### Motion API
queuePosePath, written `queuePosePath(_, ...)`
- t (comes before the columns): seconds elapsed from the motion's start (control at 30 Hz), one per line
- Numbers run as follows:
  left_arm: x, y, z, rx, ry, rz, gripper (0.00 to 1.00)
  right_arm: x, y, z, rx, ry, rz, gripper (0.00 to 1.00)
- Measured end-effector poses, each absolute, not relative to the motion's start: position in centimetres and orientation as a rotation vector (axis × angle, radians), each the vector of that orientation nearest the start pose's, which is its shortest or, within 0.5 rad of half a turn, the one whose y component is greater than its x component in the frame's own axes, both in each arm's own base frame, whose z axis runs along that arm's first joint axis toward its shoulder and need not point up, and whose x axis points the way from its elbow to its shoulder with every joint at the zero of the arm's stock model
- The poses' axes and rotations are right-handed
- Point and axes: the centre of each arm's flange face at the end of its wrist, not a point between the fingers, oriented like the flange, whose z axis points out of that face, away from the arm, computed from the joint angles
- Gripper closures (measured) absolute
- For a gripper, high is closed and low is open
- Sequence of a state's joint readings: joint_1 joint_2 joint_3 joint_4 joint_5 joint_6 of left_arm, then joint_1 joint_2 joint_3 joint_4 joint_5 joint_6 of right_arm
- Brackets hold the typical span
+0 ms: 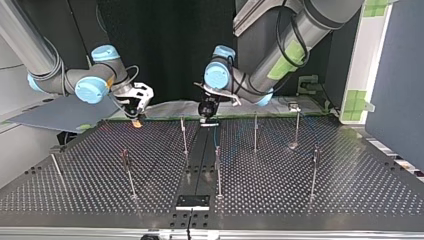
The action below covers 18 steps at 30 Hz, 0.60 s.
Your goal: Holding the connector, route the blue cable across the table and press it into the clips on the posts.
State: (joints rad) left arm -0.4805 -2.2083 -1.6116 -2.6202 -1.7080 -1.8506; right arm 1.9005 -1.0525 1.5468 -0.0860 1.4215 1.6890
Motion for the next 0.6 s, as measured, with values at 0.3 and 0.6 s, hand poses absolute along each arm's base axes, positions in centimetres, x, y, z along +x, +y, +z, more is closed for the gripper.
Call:
queuePosePath(0.3, 54.5, -41.2, 14.3, 0.042, 1.709, -0.484, 1.00, 32.8, -53.3, 21.6, -2.505, 1.857, -1.871, 1.00)
queuePosePath(0.6, 57.2, -40.2, 16.2, 0.018, 1.689, -0.476, 1.00, 31.6, -55.0, 22.5, -2.478, 1.886, -1.922, 1.00)
